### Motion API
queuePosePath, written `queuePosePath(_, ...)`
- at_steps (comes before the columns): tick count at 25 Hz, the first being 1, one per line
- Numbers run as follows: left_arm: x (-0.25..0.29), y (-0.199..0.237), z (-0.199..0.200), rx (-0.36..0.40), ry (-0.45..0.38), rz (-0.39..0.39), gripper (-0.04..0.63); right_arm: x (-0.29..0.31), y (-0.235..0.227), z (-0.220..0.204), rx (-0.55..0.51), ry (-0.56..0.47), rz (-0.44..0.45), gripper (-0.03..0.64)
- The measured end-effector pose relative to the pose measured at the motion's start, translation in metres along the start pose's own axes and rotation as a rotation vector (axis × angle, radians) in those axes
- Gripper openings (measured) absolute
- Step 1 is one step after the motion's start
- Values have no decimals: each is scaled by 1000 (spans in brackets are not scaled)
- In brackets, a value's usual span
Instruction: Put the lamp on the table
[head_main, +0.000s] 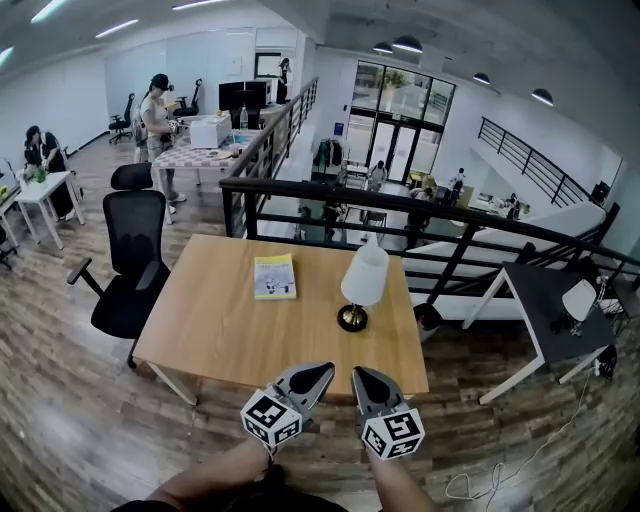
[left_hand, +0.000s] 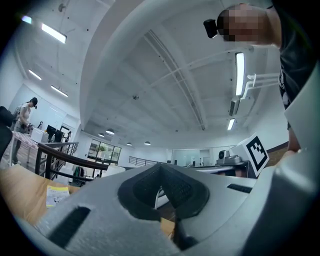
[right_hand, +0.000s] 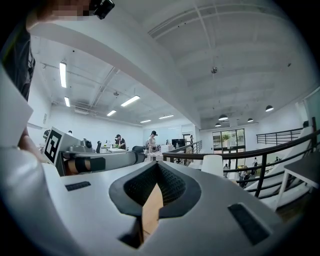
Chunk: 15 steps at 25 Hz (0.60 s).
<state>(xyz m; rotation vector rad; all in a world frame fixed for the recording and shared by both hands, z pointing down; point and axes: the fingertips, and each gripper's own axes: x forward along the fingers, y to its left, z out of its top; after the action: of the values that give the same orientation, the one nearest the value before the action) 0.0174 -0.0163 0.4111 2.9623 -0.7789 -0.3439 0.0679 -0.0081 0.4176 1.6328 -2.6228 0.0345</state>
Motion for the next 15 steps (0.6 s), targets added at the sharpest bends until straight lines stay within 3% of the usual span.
queuePosePath(15,-45,-111,-17,-12,36,53,8,-113,40,-23,40,25,41,14)
